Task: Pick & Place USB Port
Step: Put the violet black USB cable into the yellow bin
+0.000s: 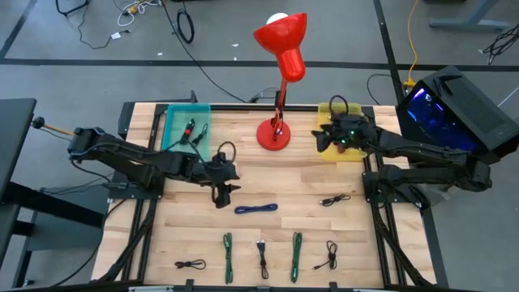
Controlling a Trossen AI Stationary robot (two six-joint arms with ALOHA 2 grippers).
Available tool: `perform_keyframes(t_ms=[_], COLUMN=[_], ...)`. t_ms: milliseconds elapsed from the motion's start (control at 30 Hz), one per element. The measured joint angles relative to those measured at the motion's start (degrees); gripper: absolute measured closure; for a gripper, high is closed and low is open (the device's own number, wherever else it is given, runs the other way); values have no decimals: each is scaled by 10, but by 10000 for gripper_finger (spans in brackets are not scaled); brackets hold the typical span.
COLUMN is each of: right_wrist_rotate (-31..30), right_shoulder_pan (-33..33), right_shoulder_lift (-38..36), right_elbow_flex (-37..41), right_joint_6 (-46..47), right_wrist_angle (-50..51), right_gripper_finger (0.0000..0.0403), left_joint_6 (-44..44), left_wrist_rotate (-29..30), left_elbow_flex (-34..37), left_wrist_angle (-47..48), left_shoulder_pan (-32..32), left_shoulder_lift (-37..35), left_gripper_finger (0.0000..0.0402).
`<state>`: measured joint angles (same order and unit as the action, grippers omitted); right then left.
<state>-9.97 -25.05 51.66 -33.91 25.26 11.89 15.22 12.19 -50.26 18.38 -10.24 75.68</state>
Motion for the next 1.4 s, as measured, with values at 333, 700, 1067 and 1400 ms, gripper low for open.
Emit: perform_keyframes(t_ms=[333, 700, 1067, 1400], right_wrist_rotate=[60, 27, 14, 14], right_shoulder_pan=[93, 190, 228, 228], right_shoulder_lift=[11, 101, 173, 178], right_elbow_flex=[0, 0, 0, 0], right_joint_6=[21, 27, 22, 8], right_wrist_angle=[-136, -255, -337, -357], right_gripper_finger=[171, 171, 171, 171], left_joint_6=[2, 7, 7, 22], left_wrist_rotate=[-31, -59, -74, -73], left_elbow_flex=[0, -76, -188, -194], left_wrist_angle=[-89, -62, 64, 56], left_shoulder_pan=[-41, -41, -41, -40], left_shoulder_lift=[120, 241, 337, 375], left_gripper_finger=[246, 246, 246, 257])
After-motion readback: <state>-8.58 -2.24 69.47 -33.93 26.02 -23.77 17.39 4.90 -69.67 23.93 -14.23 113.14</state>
